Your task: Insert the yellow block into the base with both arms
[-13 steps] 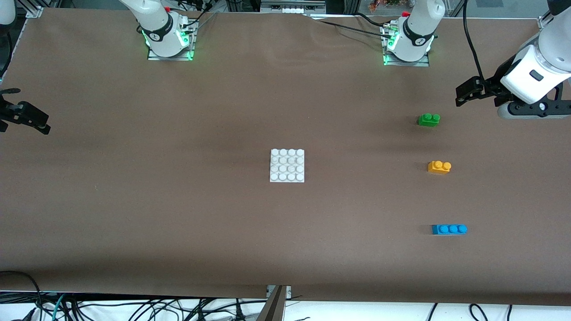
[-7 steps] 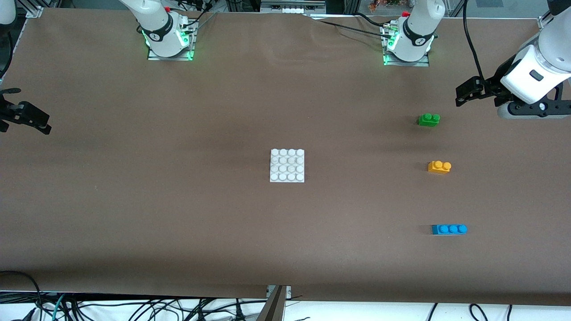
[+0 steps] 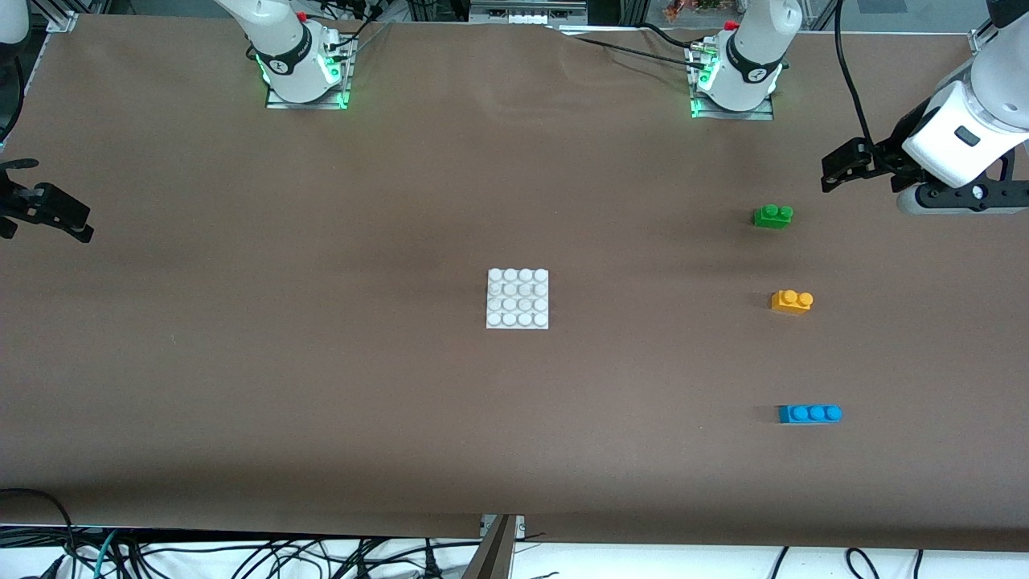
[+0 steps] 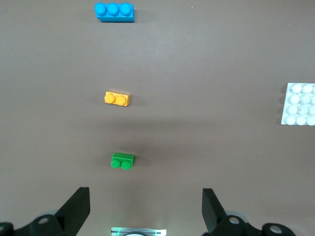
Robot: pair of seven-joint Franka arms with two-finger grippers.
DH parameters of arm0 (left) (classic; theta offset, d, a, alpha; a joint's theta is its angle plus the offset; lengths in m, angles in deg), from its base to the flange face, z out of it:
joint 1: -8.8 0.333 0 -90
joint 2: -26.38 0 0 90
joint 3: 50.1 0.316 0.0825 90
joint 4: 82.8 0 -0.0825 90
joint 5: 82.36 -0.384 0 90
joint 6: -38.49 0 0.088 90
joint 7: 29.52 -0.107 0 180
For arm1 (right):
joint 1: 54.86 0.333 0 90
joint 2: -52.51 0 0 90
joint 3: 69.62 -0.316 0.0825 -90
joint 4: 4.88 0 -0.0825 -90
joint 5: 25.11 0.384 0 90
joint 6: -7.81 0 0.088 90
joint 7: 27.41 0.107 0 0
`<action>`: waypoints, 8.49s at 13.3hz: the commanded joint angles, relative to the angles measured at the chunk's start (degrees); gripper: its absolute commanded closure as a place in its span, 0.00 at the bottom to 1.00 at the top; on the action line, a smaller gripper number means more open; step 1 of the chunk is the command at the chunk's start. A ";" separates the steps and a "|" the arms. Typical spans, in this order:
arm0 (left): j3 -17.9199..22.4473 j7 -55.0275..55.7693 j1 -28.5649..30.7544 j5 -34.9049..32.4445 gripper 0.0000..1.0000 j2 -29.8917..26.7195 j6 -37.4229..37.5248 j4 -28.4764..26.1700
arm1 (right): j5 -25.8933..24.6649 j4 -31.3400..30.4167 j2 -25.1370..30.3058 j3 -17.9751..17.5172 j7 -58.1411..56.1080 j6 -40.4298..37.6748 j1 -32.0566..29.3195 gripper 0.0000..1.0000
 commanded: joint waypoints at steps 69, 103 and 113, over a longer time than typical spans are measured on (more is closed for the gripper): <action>-11.94 -10.63 11.21 5.60 1.00 20.94 -31.65 -17.04 | 1.01 -0.22 0.52 -0.53 -3.34 -1.99 -0.59 0.00; -6.26 34.67 -30.89 2.96 1.00 51.44 -39.65 18.21 | 0.92 -0.13 0.17 -0.53 -3.43 -1.98 -0.68 0.00; -6.35 35.54 -30.63 3.40 0.20 52.94 -39.56 17.95 | 0.92 -0.13 0.17 -0.53 -3.43 -1.81 -0.68 0.00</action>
